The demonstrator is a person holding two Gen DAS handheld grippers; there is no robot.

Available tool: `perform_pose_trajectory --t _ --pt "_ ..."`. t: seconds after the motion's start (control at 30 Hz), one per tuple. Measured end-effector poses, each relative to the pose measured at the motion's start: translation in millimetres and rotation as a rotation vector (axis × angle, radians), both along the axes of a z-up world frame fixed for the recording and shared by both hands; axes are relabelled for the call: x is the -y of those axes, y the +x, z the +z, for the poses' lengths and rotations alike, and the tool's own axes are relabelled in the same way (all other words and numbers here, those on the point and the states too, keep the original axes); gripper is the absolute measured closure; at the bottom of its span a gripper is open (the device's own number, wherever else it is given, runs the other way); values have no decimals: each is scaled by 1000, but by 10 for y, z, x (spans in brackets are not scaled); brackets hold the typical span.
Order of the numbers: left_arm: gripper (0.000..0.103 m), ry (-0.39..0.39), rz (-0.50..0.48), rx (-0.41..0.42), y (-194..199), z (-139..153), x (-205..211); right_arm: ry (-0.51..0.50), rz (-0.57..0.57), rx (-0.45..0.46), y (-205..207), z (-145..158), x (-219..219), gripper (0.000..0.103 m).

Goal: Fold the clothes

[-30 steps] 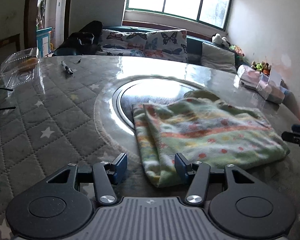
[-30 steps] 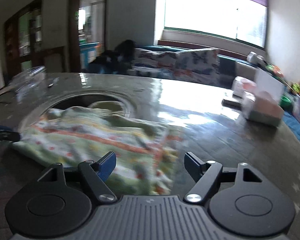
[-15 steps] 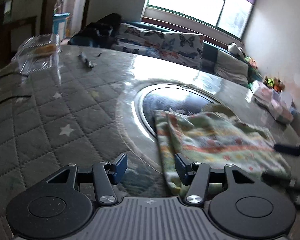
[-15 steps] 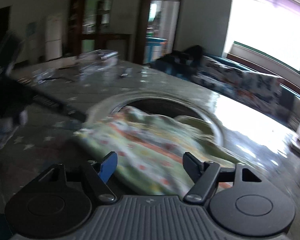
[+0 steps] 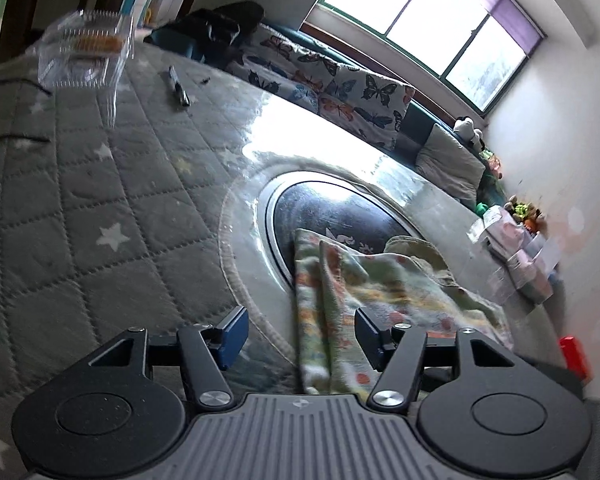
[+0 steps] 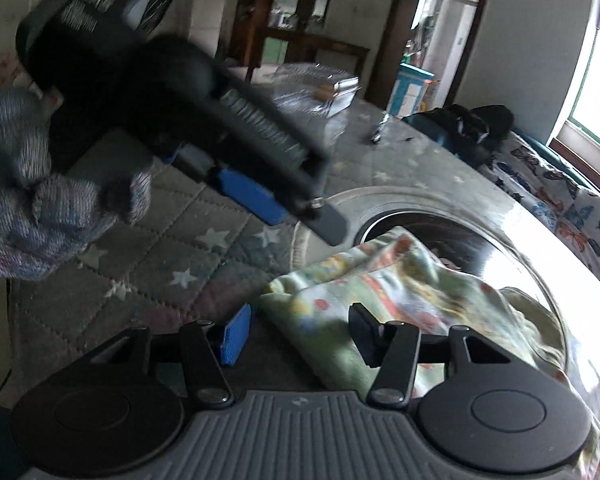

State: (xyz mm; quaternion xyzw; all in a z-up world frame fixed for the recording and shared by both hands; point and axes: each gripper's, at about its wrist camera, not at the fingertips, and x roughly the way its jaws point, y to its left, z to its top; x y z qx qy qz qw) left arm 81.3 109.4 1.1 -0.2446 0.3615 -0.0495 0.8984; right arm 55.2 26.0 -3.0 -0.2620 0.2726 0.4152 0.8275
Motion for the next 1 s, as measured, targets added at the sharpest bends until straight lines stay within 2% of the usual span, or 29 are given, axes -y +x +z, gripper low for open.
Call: perform_pose_trajectory --t 0.17,0.33,0.57,0.73,0.83,0.97,1.0 --pt "39 -68 9 -23 44 -38 -16 14 -16 -18 56 9 -3 66" --pt "35 -135 24 -44 81 -69 -33 83 -43 -63 106 75 122 85" --pt "34 -252 55 -74 147 -98 -8 225 -96 -130 193 259 414 90" --pt "34 -328 61 -88 245 -134 59 290 -122 -144 210 357 578 91" --pt "34 -349 54 -102 320 -157 113 315 -131 -150 223 388 643 91" --pt "36 -338 49 -112 401 -171 168 316 -125 -162 214 361 638 91" --pt "42 -337 49 -116 416 -182 172 316 -122 -167 210 348 633 91"
